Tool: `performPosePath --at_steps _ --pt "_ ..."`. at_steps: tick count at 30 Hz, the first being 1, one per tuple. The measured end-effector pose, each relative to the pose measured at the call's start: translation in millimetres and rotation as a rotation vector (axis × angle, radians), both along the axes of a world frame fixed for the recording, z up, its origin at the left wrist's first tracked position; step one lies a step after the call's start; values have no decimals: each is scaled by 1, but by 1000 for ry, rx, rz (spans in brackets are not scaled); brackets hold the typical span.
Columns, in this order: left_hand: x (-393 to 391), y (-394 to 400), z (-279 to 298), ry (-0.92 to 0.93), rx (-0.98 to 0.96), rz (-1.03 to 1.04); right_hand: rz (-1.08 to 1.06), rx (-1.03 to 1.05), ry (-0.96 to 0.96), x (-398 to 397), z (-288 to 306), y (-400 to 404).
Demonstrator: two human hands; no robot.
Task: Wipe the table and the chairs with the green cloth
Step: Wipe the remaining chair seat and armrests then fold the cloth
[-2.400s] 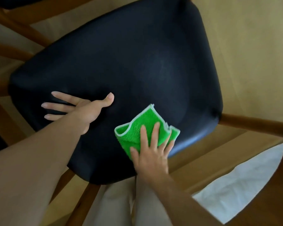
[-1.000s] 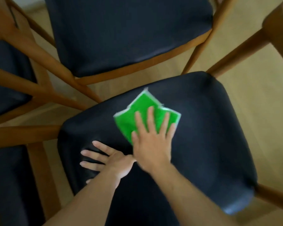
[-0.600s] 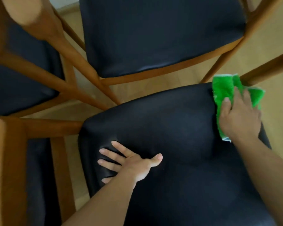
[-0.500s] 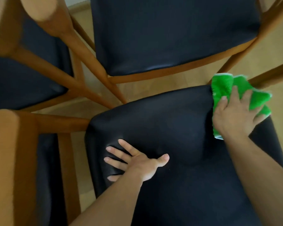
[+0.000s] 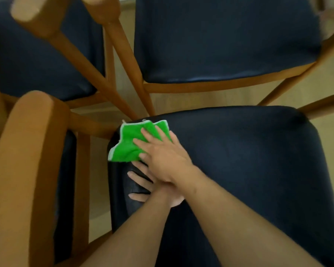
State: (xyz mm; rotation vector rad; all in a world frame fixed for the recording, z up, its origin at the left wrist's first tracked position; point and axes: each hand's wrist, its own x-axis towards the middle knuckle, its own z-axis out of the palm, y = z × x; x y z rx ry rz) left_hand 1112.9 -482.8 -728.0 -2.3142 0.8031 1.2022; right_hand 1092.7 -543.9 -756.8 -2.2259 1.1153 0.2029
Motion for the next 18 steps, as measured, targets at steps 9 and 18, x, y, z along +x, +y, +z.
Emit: performPosePath --at_steps 9,18 --pt "29 30 19 64 -482 274 -623 -62 319 -94 4 1" --pt "61 32 53 -93 -629 312 38 17 253 25 13 158"
